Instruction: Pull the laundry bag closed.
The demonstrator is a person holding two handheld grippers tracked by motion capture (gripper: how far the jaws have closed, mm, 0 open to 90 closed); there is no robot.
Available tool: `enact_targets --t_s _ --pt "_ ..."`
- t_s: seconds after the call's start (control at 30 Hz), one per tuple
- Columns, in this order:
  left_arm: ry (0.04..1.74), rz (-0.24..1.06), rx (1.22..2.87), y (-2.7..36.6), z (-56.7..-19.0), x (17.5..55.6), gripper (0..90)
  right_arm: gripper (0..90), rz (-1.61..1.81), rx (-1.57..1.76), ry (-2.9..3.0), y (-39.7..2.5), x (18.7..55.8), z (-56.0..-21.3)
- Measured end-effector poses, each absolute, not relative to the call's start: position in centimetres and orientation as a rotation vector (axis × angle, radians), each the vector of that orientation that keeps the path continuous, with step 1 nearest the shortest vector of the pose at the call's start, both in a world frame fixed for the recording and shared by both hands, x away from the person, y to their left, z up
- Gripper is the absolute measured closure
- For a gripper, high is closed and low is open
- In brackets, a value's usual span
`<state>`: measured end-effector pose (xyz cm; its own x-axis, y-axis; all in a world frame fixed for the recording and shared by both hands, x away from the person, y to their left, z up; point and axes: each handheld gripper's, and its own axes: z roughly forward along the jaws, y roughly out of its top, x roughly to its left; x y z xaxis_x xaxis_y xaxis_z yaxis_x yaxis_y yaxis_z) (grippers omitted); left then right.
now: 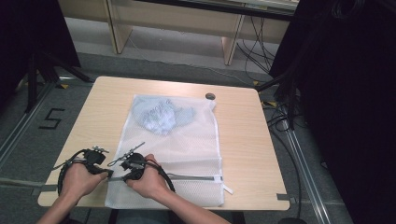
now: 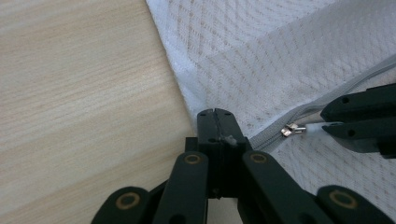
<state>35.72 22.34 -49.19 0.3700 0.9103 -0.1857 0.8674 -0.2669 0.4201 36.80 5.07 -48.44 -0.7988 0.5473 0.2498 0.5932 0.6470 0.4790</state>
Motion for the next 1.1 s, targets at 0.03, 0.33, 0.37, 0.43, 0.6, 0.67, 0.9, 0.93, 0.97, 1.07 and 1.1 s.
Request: enact_targets --t_s 0.03,0.33,0.37,0.43,0.6,0.67,0.9,0.93,0.97,1.07,1.1 --pt "1.536 0.129 2.187 22.32 -49.18 35.71 90.0 86.9 -0.852 -0.962 -2.775 5.05 36.78 -48.43" --pt "1.535 0.122 2.183 22.41 -49.2 35.73 90.0 86.9 -0.844 -0.959 -2.764 4.66 36.9 -48.31" --pt "1.536 0.122 2.183 22.4 -49.2 35.75 90.0 86.9 -0.832 -0.961 -2.763 4.63 36.96 -48.31" --pt "1.539 0.122 2.184 22.37 -49.18 35.76 90.0 86.9 -0.824 -0.985 -2.749 4.59 36.96 -48.19" --pt "1.538 0.118 2.182 22.43 -49.19 35.75 90.0 86.9 -0.838 -0.958 -2.78 4.65 36.98 -48.16" --pt "1.54 0.118 2.177 22.44 -49.2 35.71 90.0 86.9 -0.837 -0.949 -2.796 4.65 36.9 -48.07" --pt "1.537 0.121 2.181 22.42 -49.21 35.73 90.0 86.9 -0.837 -0.945 -2.787 4.34 36.92 -48.03" --pt "1.538 0.12 2.18 22.43 -49.2 35.74 90.0 86.9 -0.839 -0.96 -2.785 4.29 36.87 -48.04" --pt "1.544 0.119 2.173 22.4 -49.21 35.74 90.0 86.9 -0.832 -0.964 -2.786 4.23 36.86 -48.04" --pt "1.544 0.118 2.177 22.43 -49.19 35.72 90.0 86.9 -0.827 -0.962 -2.778 4.06 36.9 -48.04" --pt "1.543 0.118 2.177 22.44 -49.19 35.73 90.0 86.9 -0.827 -0.962 -2.778 4.06 36.9 -48.04"
